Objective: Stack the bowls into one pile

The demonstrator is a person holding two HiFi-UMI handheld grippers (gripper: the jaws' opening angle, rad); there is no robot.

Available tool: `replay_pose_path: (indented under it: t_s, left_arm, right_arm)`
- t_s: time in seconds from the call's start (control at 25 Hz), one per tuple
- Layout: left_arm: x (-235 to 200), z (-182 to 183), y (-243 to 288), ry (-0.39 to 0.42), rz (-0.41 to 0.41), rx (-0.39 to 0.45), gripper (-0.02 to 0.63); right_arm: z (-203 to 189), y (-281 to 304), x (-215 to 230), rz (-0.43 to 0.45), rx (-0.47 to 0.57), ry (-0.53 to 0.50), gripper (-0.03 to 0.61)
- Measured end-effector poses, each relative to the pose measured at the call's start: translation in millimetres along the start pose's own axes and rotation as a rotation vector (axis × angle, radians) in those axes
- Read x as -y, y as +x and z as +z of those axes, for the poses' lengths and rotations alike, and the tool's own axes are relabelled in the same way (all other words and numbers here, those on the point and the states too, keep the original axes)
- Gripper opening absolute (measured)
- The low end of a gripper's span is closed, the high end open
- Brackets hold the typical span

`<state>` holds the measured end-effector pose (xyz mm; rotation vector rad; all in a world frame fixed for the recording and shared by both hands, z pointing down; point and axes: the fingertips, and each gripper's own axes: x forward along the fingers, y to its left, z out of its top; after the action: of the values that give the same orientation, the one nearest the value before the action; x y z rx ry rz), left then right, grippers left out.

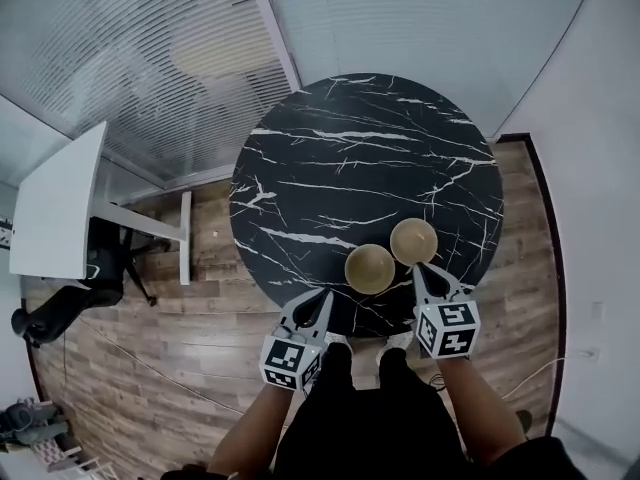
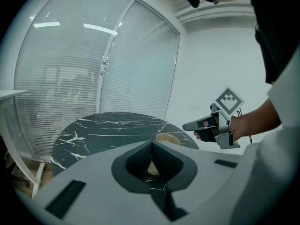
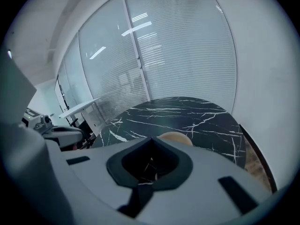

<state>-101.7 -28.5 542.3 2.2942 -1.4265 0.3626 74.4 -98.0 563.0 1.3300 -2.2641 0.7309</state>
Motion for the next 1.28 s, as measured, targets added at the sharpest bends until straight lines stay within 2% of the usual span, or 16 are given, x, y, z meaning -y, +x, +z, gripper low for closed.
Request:
replay_pose_path:
  t_s: [0.36, 0.72, 1.16, 1.28]
  left_arm:
    - [23, 6, 27, 0.025, -0.076, -0.01, 0.014]
    - [29, 6, 35, 0.024, -0.084, -0.017, 0.014]
    - [22, 5, 51, 0.007, -0.08, -0.035, 0.014]
    - [17, 4, 57, 0.007, -0.074, -0.043, 0.014]
  right_arm:
    - [-6, -15, 25, -0.054, 0.012, 0.028, 0.011]
    - [-12, -6, 36, -0.075, -0.003, 0.066, 0.011]
    - [-32, 15, 73, -0.138, -0.044, 0.161, 0.013]
    - [-38, 24, 81, -0.144, -0.068, 0.182, 0.048]
